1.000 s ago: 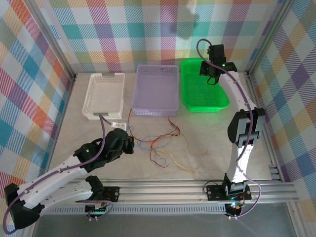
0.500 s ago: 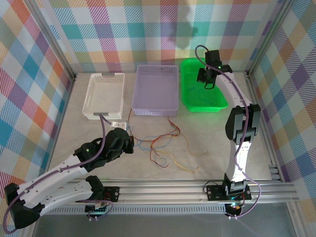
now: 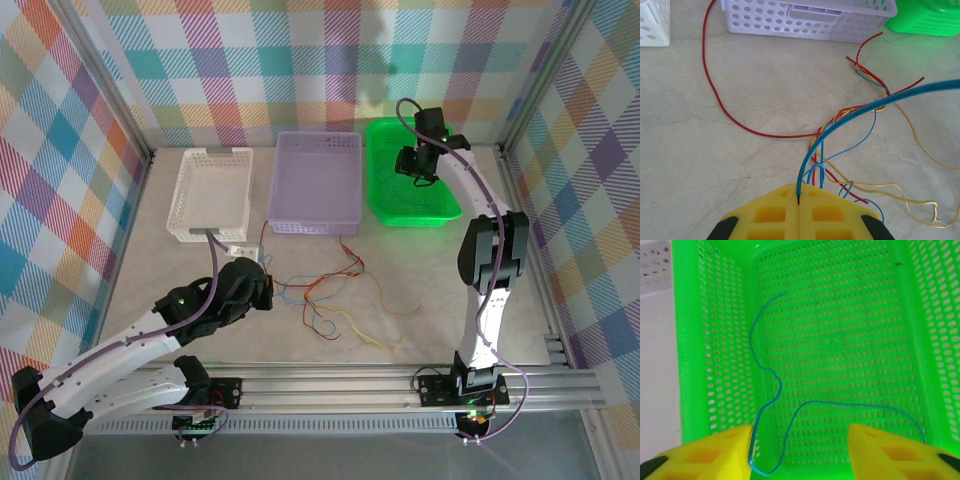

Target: Untangle the cables

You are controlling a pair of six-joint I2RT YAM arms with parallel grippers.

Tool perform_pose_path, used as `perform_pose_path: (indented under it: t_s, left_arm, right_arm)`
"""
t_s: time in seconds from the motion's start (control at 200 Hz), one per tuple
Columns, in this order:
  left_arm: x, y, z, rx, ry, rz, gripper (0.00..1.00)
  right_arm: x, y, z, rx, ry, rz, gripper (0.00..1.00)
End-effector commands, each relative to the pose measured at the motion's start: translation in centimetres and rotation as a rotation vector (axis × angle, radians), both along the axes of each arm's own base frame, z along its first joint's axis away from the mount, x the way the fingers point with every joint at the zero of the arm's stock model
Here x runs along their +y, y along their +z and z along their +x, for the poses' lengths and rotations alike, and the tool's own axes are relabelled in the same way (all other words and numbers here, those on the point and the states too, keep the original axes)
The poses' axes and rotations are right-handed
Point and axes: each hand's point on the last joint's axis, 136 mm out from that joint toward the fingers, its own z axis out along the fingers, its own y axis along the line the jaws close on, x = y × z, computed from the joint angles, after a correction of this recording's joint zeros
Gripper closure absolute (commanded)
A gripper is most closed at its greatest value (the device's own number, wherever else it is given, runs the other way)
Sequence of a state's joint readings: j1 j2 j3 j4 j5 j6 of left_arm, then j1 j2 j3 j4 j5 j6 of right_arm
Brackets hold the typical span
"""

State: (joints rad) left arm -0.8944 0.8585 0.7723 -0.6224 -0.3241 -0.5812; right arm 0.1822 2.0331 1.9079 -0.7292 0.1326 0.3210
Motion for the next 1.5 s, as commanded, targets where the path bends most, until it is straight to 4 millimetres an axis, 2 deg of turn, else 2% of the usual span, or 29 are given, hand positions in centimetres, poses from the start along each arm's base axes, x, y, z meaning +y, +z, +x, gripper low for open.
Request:
perform_pose_path:
  t_s: [0.0, 0.065, 0.135, 0.275, 0.33, 0.395, 0.48, 0.57, 0.685, 0.76, 0.835, 0.985, 1.13, 1.25, 1.395, 1.45, 1.495]
  left_arm:
    - [-1.0, 2.1, 0.6, -0.038, 0.003, -0.050, 1.00]
    - [-1.2, 2.4, 0.8, -0.043, -0.001, -0.052, 1.00]
    - [-1.5, 2.6, 0.9, -0.044, -0.006, -0.051, 1.00]
    - [-2.1, 2.8, 1.3, -0.045, -0.012, -0.052, 1.00]
    - [-2.3, 3.0, 1.4, -0.047, -0.015, -0.051, 1.00]
    - [-2.3, 3.2, 1.6, -0.051, -0.011, -0.050, 1.00]
    - [-2.6, 3.7, 2.0, -0.064, -0.010, -0.048, 1.00]
    - [-2.8, 4.1, 2.4, -0.070, -0.005, -0.035, 1.00]
    - [-2.9, 5.0, 3.0, -0.083, 0.010, -0.024, 1.00]
    - [-3.0, 5.5, 3.3, -0.091, 0.018, -0.026, 1.00]
    - [-3.1, 5.7, 3.5, -0.093, 0.026, -0.025, 1.00]
    - [-3.3, 5.7, 3.9, -0.088, 0.046, -0.027, 1.00]
    - [-3.8, 5.9, 4.2, -0.080, 0.052, -0.046, 1.00]
    - [-3.7, 6.5, 4.4, -0.081, 0.069, -0.049, 1.00]
    - [-3.0, 7.2, 4.5, -0.087, 0.092, -0.038, 1.00]
    - [-2.8, 7.4, 4.4, -0.090, 0.097, -0.038, 1.00]
    - [-2.5, 7.5, 4.4, -0.092, 0.103, -0.037, 1.00]
  right_arm:
    - [0.5, 6.4, -1.7, -0.142, 0.023, 0.070, 0.36]
    - [0.6, 7.8, -2.5, -0.181, 0.030, 0.092, 0.30]
    - [0.4, 8.5, -3.3, -0.181, 0.029, 0.086, 0.24]
    - [-0.3, 9.6, -4.5, -0.210, 0.010, 0.055, 0.20]
    - [0.2, 10.2, -5.3, -0.205, 0.032, 0.083, 0.21]
    - [1.7, 10.7, -6.8, -0.227, 0.089, 0.137, 0.21]
    - [4.9, 11.2, -9.5, -0.251, 0.218, 0.198, 0.20]
    - [10.3, 11.0, -14.2, -0.276, 0.443, 0.296, 0.19]
    - [15.8, 9.0, -21.0, -0.343, 0.679, 0.320, 0.17]
    - [18.1, 6.9, -24.5, -0.379, 0.779, 0.363, 0.16]
    - [19.2, 4.4, -26.9, -0.388, 0.820, 0.409, 0.16]
    - [21.3, -1.0, -30.3, -0.331, 0.898, 0.452, 0.16]
    - [24.3, -5.5, -32.4, -0.301, 0.969, 0.337, 0.17]
    - [26.1, -6.9, -32.5, -0.361, 0.996, 0.256, 0.18]
    - [27.0, -9.6, -32.0, -0.301, 0.987, 0.226, 0.21]
    - [27.0, -11.0, -31.8, -0.267, 0.979, 0.205, 0.26]
    - [26.7, -11.8, -31.5, -0.248, 0.960, 0.182, 0.39]
